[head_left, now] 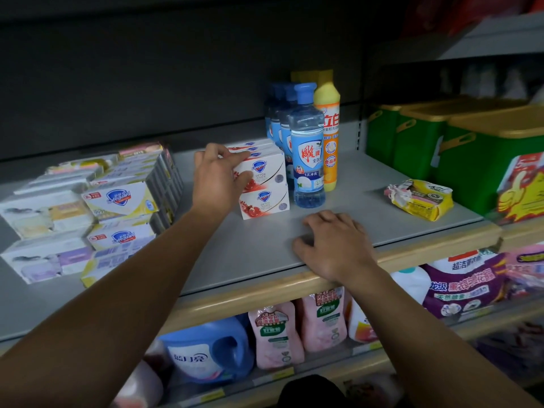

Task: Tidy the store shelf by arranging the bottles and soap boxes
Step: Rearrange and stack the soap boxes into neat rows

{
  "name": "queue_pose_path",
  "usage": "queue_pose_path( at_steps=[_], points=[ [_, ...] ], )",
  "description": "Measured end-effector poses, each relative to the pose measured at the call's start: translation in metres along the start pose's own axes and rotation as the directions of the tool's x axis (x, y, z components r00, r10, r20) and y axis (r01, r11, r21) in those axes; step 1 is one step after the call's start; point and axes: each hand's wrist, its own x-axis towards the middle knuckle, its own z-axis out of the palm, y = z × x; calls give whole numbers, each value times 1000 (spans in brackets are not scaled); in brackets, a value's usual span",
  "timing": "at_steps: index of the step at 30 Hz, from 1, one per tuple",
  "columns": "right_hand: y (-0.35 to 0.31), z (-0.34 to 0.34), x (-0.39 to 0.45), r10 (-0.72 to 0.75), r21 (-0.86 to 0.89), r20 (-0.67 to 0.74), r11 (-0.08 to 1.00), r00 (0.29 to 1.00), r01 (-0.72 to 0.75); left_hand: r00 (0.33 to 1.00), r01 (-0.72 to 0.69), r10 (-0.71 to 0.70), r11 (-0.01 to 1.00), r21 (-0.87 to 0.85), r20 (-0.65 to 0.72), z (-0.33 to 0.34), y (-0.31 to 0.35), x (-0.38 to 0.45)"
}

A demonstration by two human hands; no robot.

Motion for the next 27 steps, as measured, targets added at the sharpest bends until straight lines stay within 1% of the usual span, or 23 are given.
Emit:
queue_pose_path(
  at_steps=[4,7,11,14,15,17,21,22,24,25,27],
  points=[
    [1,0,-1,6,15,1,1000,1000,-6,998,6,-7,1000,23,68,-9,4,-1],
    [0,-1,-1,9,17,10,1000,1000,-9,993,5,0,999,-41,119,-30,7,-9],
    [-7,-5,-2,32,-1,26,999,999,-32,993,-2,10,998,-71,118,-76,-6,-38],
    [-25,-7,-4,33,-63,-28,997,999,-35,997,10,-9,1000,-23,80,-111,-35,-65],
    [-35,-7,-5,10,-46,-49,999,999,-12,998,19,-18,1000,-3,58,-121,-47,-74],
    [-62,-2,-7,-62,59,-68,996,996,66,998,57,-58,998,22,22,-138,-73,-93],
    [-120,12,-8,-216,294,-71,928,974,228,983,182,-182,983,19,13,-162,-120,-124],
    [-133,16,-7,-252,329,-71,908,965,261,979,201,-201,979,24,23,-165,-128,-130],
    [-158,23,-2,-313,382,-87,866,946,322,964,251,-251,968,4,86,-168,-140,-141],
    [-168,26,1,-333,407,-99,847,938,343,956,270,-263,962,-42,130,-169,-143,-145],
    [-187,33,7,-348,447,-109,819,931,359,950,260,-229,956,-133,211,-171,-146,-152]
  ],
)
